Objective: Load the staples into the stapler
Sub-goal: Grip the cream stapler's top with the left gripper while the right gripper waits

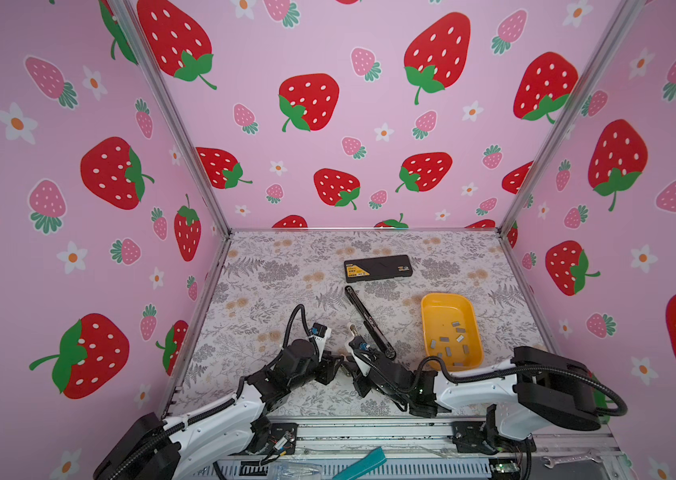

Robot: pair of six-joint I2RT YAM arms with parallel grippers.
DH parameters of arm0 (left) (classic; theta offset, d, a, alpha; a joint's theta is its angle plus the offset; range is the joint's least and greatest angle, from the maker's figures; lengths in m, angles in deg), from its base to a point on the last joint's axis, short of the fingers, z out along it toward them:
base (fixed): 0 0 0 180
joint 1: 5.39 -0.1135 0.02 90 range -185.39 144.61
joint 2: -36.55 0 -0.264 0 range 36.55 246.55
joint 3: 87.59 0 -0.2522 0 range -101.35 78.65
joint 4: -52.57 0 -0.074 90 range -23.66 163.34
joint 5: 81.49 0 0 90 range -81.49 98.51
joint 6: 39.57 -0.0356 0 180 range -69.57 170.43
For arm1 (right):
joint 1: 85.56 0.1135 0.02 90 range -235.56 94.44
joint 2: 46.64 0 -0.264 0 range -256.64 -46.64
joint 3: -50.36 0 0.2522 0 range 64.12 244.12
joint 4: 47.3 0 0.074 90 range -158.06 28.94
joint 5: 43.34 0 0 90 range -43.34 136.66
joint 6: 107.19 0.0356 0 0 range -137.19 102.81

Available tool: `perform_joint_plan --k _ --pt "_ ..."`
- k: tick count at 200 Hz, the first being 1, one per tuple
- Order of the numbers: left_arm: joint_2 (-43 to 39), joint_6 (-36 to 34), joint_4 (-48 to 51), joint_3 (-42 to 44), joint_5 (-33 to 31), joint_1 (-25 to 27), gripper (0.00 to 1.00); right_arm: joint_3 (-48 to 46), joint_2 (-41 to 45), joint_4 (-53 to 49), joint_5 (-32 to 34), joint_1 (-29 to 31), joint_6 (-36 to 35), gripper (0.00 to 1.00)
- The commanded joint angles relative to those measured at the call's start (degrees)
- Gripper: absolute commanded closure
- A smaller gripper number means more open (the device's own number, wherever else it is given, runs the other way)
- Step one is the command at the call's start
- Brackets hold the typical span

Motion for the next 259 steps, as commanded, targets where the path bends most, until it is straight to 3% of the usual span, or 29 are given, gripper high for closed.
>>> perform_joint_plan --k 1,259 --pt "0.7 0.4 0.8 0.2 -1.1 0.4 0.51 1.4 -2.3 -1.4 0.2 -1.3 1.0 0.81" --pt "13.3 1.0 -8.3 0.6 -5.1 4.7 0.60 -6.3 -10.4 6.2 -1.7 -0.3 5.3 0.78"
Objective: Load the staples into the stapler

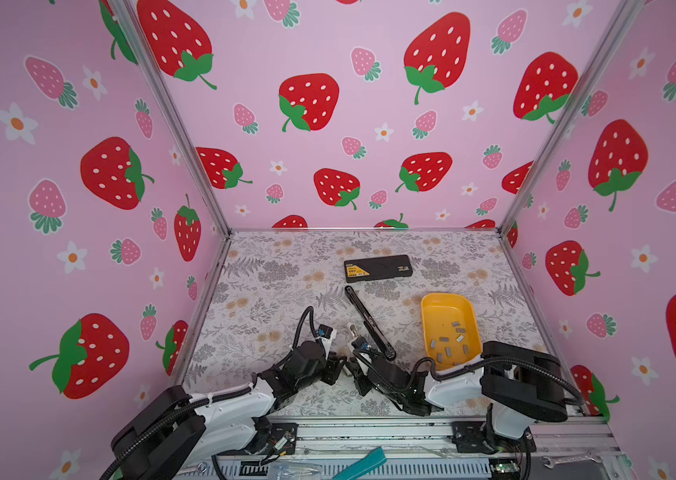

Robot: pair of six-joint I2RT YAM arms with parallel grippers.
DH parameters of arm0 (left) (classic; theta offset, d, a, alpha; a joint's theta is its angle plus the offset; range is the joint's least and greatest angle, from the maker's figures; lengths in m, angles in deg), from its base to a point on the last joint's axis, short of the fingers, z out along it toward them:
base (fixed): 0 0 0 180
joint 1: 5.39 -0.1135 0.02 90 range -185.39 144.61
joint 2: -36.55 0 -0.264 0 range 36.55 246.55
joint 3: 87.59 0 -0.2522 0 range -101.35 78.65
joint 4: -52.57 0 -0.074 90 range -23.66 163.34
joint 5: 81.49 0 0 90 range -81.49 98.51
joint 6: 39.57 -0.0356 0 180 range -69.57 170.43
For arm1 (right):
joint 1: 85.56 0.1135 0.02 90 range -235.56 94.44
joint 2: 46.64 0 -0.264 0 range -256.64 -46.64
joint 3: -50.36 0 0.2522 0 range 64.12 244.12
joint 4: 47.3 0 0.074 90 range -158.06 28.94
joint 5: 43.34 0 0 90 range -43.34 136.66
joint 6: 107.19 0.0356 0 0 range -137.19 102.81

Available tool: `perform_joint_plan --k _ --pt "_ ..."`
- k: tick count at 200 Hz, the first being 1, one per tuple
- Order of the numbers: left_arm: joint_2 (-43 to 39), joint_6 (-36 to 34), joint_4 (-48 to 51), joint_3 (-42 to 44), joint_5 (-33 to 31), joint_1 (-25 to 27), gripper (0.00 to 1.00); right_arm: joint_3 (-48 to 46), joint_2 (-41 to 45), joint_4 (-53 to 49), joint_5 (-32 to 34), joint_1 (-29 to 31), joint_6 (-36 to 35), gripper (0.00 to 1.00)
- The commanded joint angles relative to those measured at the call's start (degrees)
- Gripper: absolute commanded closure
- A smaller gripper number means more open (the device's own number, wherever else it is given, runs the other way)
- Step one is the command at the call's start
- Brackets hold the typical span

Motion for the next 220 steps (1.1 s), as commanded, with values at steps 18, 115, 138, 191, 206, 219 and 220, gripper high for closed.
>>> perform_joint_plan --k 18,115,138,191,206,219,220 --pt "3.3 0.0 1.7 0.1 -1.7 1.4 0.61 -3.6 -3.9 -2.4 -0.5 0.7 1.5 0.78" --pt "2.2 -0.4 4.1 -1.9 -3.5 1.7 0.58 -3.2 -0.7 -2.9 1.0 3.1 1.2 0.76" --pt "0.5 -1.0 8.5 -5.1 -4.2 1.7 0.54 -0.4 5.0 -9.5 4.8 3.1 -0.6 0.72" --pt "-2.6 -2.1 16.7 -12.5 -5.3 0.1 0.45 -1.6 13.8 -15.7 10.1 1.8 -2.3 0.66" --pt "-2.2 -2.2 17.7 -14.3 -4.2 -0.7 0.43 -2.9 14.2 -15.9 9.9 -0.8 -1.7 0.62" --pt "-1.2 -2.2 18.5 -16.0 -3.3 -1.5 0.41 -3.6 13.7 -15.9 8.5 -2.1 -1.6 0.60" --pt "-1.1 -2.2 18.5 -16.1 -3.2 -1.6 0.41 -3.5 13.7 -15.9 8.4 -2.2 -1.6 0.60"
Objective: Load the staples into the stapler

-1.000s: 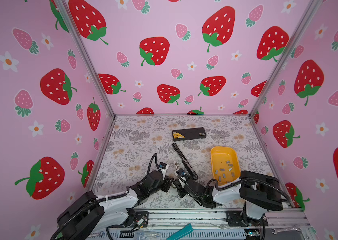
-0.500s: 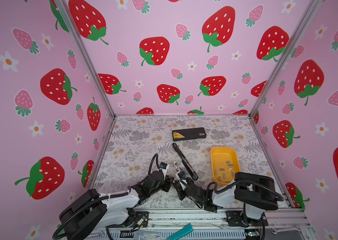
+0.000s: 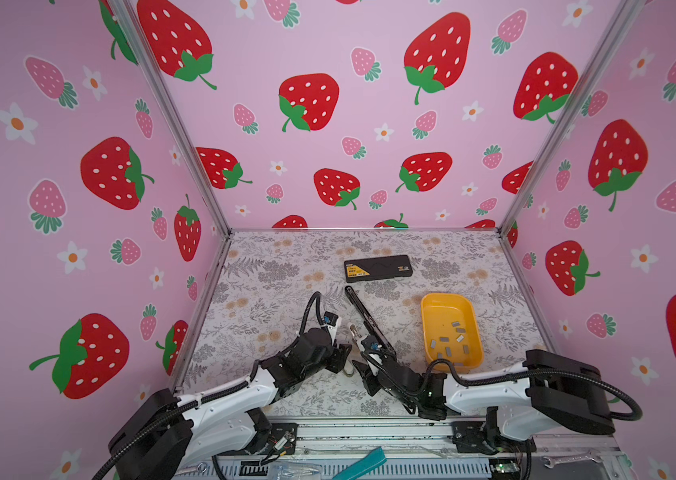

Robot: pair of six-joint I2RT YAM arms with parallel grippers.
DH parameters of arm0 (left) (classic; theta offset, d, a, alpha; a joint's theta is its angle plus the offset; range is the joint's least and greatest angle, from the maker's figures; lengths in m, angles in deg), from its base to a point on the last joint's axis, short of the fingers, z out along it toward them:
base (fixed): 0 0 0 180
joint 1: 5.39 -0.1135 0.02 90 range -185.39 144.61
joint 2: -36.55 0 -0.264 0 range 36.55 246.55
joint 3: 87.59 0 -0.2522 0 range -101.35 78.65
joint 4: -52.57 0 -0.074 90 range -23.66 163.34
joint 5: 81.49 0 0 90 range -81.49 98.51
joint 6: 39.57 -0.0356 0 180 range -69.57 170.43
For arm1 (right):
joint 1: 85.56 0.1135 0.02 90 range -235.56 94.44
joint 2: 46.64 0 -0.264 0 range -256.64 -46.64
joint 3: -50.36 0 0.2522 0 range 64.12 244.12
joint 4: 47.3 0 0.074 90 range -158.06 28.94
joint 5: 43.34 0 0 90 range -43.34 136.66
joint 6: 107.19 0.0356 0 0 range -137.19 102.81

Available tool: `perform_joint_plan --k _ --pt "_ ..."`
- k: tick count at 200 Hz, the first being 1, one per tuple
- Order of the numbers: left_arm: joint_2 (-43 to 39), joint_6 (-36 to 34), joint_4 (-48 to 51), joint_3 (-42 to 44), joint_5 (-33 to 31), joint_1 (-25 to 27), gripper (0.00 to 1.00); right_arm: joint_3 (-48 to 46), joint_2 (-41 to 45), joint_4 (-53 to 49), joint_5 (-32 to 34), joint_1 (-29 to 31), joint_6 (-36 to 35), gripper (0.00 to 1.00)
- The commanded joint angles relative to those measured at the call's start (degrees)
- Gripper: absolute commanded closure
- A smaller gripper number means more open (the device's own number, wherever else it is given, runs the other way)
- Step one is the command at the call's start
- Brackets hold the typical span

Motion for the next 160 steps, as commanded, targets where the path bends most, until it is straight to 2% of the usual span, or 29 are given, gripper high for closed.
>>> perform_joint_plan --k 1,65,102,160 --pt "1.0 -0.2 4.1 -4.2 1.1 -1.4 0.41 -1.8 -0.2 -3.5 0.9 -2.8 0.3 0.60" --pt "8.4 1.3 3.7 -9.6 7.1 -5.0 0.40 0.2 -8.5 -1.4 -5.5 -7.2 -1.5 0.57" --pt "6.6 2.7 2.6 -8.5 7.4 -7.8 0.36 2.6 -13.3 -1.0 -6.2 -8.3 -2.3 0.56" --pt "3.7 4.3 3.2 -6.6 10.8 -15.5 0.34 3.4 -17.1 0.3 -7.4 -10.0 -3.8 0.53"
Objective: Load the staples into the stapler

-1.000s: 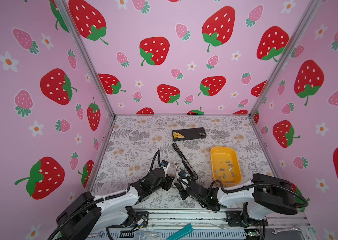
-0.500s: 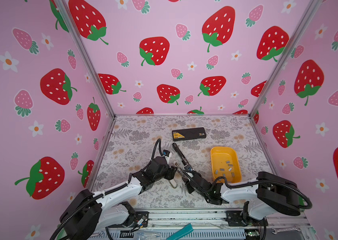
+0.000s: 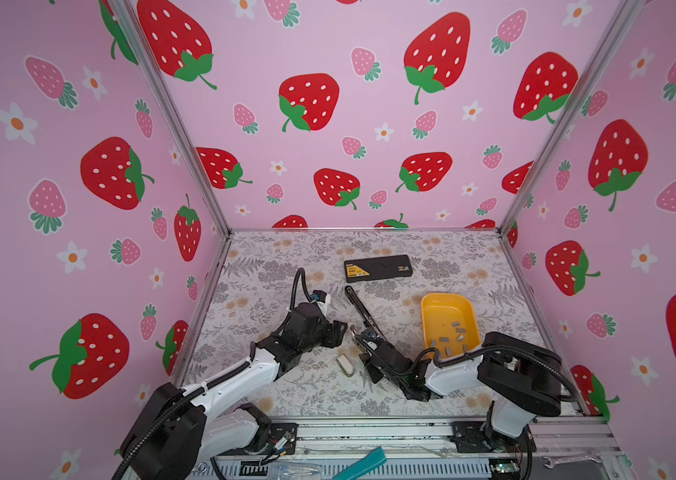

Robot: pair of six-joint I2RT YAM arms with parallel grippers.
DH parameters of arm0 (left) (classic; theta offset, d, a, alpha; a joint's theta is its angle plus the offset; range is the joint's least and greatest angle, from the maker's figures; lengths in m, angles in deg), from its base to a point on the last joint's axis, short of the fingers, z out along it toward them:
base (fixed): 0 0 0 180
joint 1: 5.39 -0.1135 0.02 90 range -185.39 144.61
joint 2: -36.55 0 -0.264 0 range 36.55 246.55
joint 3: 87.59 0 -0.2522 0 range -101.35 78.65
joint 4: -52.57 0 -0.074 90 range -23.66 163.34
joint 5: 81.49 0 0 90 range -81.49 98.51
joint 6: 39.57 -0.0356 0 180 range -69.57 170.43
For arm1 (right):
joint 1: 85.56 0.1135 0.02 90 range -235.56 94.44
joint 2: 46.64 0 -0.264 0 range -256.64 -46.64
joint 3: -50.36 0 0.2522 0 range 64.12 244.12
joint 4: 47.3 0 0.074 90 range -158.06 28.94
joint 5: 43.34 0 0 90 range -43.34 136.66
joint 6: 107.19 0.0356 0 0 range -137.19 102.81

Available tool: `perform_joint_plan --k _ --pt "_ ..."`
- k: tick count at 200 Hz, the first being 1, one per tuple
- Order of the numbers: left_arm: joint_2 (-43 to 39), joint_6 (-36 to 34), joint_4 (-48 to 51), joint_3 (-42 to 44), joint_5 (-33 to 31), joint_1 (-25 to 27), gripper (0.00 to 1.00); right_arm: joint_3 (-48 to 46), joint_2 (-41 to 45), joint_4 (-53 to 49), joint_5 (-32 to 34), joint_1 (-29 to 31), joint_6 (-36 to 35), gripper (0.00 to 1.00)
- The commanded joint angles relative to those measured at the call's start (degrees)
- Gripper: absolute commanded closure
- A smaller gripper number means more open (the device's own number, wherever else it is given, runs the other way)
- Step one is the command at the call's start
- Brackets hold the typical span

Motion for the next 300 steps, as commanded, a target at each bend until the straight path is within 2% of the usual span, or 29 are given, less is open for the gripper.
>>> perform_joint_plan --k 1,39,76,118,144,196,269,300 --pt "-0.8 1.4 0.5 0.8 1.6 -2.3 0.34 0.4 -2.5 -1.5 -1.7 -0.6 -1.0 0.54" --pt "1.8 0.9 -0.6 0.6 3.4 -5.1 0.33 0.8 -3.9 -0.4 -2.8 -1.1 -1.6 0.56" --pt "8.5 0.3 -3.6 -0.9 4.3 -6.4 0.34 0.9 -4.5 0.5 -4.3 -1.1 -2.5 0.64" --pt "17.6 -0.1 -7.6 -4.1 8.7 -7.0 0.35 0.9 -4.7 0.6 -6.5 -1.1 -2.9 0.67" --pt "20.3 -0.3 -9.2 -5.4 10.3 -6.9 0.35 0.7 -4.7 1.4 -8.1 -1.0 -2.9 0.68" --pt "17.3 -1.2 -10.4 -3.2 11.2 -6.6 0.35 0.6 -4.6 2.3 -9.1 0.2 -2.3 0.68" --pt "10.7 -1.6 -8.0 1.3 10.5 -5.4 0.36 0.8 -4.3 3.3 -9.1 0.3 0.4 0.63" --pt "8.3 -0.2 -8.5 3.2 7.2 -5.4 0.38 0.8 -4.2 3.5 -9.6 0.3 0.5 0.63"
